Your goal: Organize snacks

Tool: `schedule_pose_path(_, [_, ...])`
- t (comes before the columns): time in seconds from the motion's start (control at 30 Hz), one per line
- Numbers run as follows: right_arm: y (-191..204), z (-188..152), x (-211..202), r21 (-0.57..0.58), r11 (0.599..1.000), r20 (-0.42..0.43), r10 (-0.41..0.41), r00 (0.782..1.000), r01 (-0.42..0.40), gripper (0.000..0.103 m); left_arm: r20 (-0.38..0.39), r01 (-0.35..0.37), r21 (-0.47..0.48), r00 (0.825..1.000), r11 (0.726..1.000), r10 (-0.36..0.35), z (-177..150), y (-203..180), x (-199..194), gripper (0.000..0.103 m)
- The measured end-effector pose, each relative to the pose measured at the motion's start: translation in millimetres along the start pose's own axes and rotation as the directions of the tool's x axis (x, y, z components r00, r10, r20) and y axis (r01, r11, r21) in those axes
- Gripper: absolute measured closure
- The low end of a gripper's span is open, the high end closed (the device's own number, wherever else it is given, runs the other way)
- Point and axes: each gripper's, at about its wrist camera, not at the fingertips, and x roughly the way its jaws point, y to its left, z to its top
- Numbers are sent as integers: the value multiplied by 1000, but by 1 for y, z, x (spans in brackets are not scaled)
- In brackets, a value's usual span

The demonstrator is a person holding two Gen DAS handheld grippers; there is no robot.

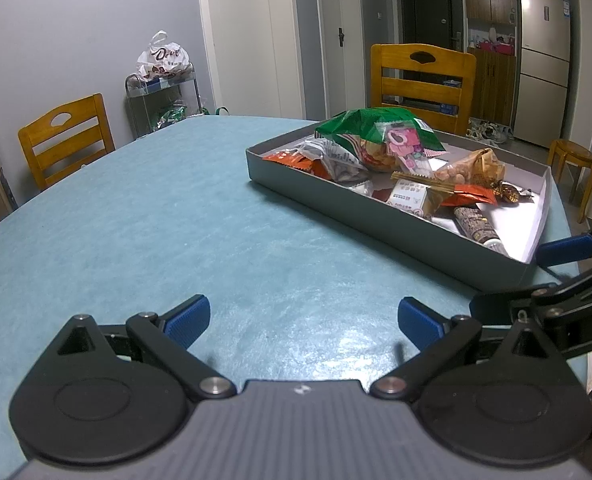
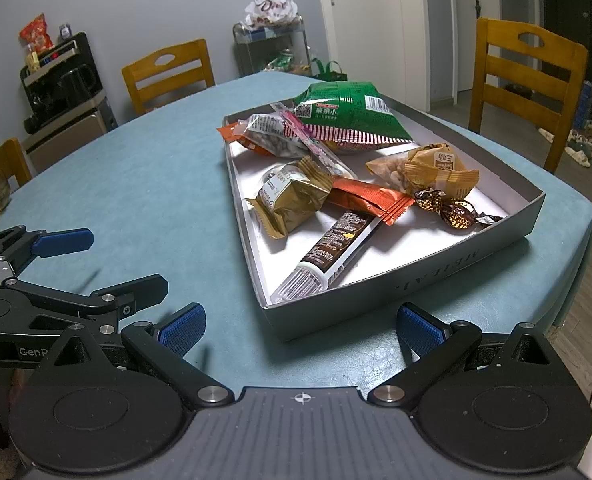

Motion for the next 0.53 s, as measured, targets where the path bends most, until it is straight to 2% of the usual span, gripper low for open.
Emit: schedule_pose_path(0.53, [0, 0, 0, 1, 1000, 2, 0, 1000, 0, 0, 5, 14, 15, 1000, 1000, -14, -2, 1, 0, 2])
